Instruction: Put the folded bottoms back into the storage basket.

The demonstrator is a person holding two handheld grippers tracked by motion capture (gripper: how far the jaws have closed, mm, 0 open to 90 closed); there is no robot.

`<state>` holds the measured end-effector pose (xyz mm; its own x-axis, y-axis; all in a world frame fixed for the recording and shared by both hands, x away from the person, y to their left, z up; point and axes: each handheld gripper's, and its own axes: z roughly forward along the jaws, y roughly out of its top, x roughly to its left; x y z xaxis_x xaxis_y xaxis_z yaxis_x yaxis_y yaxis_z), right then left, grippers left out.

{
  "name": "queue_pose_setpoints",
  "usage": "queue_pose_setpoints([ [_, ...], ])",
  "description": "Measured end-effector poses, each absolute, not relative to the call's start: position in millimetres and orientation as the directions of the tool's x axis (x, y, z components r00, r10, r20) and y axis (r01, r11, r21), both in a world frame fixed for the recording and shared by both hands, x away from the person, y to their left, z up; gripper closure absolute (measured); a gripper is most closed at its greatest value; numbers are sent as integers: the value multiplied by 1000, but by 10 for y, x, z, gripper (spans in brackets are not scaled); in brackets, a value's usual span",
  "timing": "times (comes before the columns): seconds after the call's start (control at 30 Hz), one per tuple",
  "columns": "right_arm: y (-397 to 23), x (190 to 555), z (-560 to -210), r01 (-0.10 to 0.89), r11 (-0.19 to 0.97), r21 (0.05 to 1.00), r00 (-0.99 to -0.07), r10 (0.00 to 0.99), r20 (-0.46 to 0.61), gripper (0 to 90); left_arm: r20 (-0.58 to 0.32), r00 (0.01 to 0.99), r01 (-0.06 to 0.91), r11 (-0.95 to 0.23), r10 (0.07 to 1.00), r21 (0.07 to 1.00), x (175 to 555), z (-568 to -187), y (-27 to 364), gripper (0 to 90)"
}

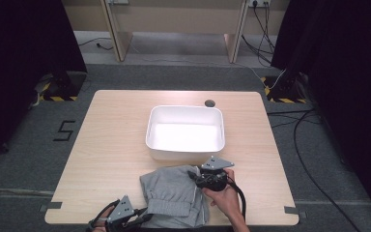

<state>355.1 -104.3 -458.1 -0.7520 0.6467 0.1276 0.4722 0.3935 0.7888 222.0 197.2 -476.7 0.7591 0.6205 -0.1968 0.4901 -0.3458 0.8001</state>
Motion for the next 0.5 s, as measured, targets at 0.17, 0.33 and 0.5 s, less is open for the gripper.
queue_pose_setpoints([
  [0.17,-1053,3487,-4411,433,386,814,-761,641,100,685,-203,771,471,-328,603,819,2175,-4666,1949,770],
  [0.33,-1069,3468,-4313,417,379,826,-763,639,92,686,-214,777,464,-308,592,831,2167,-4588,1957,771],
  [0.5,-1074,3437,-4198,386,381,840,-771,633,68,687,-224,783,457,-293,580,840,2185,-4507,1947,771],
])
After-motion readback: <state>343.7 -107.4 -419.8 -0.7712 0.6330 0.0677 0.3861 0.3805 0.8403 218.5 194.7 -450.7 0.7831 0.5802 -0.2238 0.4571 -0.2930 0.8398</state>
